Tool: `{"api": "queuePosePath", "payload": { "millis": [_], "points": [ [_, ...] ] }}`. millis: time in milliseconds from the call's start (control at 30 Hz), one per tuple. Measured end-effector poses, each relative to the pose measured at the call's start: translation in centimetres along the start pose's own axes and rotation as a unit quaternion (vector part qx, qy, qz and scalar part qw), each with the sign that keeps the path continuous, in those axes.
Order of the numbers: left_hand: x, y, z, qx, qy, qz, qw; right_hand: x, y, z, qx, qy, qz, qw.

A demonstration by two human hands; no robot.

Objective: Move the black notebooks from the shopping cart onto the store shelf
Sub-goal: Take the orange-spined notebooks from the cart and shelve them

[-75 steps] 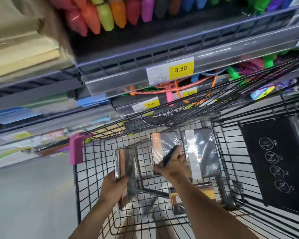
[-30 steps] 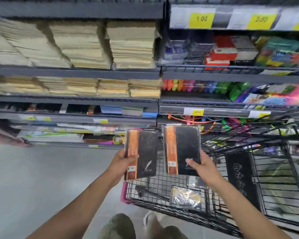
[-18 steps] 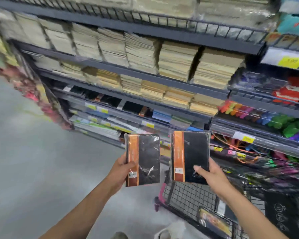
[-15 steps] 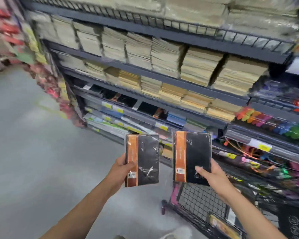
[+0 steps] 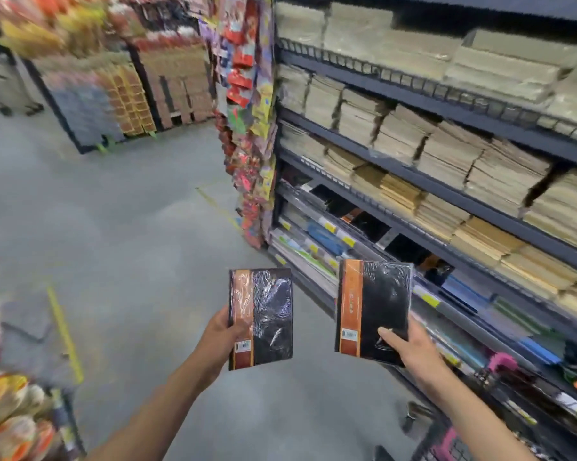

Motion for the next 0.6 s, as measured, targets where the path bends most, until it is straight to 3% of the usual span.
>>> {"api": "queuePosePath", "payload": {
  "millis": [333, 600],
  "points": [
    [2.3, -7.4, -1.6, -0.069, 0.025, -0.087, 0.994, 9.1, 8.8, 5.4, -0.019, -0.017, 0.090, 0.996],
    [11.2, -8.2, -5.9, -0.068, 0.019, -0.118, 0.991, 20.7, 11.1, 8.4, 0.018, -0.002, 0.101, 0.995]
  ]
}}
Point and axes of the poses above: each hand's wrist, its own x-axis towards the middle knuckle, its own y-axis out of the palm, z = x × y, the point moved 3 cm from there along x, towards the middle knuckle, and after that the axes turned 6 degrees about -x, right-handed, at the moved point
